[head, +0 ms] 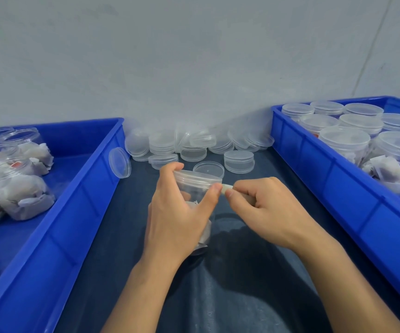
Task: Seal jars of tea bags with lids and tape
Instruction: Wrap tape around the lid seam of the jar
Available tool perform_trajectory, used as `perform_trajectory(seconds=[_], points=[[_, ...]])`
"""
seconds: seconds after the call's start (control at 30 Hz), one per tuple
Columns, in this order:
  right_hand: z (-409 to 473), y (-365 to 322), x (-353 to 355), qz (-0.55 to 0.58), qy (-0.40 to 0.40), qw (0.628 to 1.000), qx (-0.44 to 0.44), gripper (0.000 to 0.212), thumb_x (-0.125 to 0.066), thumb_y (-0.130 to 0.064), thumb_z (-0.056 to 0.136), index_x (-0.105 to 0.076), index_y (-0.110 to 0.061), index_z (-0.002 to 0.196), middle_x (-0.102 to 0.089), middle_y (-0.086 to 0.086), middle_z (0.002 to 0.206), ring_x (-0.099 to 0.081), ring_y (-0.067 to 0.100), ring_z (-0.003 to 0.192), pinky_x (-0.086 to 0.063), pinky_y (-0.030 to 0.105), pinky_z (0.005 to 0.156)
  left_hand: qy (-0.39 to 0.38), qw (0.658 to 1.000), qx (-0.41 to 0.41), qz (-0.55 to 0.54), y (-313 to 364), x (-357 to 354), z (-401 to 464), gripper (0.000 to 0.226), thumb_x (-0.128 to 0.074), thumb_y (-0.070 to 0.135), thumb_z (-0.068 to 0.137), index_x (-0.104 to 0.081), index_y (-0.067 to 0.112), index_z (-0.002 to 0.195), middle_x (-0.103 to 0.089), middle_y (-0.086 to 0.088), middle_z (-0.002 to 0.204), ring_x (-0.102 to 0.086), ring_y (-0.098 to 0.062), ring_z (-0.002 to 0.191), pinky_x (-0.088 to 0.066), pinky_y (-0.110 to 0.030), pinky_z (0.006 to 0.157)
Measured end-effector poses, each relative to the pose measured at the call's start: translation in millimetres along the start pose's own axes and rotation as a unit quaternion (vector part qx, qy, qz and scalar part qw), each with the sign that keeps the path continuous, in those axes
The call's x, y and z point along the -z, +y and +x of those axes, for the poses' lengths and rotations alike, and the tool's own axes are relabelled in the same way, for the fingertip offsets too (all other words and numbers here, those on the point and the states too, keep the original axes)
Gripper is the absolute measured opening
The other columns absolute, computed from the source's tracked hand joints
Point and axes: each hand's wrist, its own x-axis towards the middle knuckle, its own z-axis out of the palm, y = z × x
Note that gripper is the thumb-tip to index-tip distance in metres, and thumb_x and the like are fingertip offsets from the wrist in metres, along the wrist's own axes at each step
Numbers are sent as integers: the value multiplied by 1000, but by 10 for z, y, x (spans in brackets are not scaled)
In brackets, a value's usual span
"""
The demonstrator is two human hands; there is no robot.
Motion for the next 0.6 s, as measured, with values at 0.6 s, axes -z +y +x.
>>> perform_trajectory(seconds=[0.6], points=[[27,-16,14,234,83,967,-51,49,-54,-43,74,-24,-8,59,-18,4,58,-17,16,56,-16,31,50,-75,910,207,-350,117,-2,-5,69,-74,64,75,-69,15,124,-77,-13,117,-74,-46,101,-57,-68,95]])
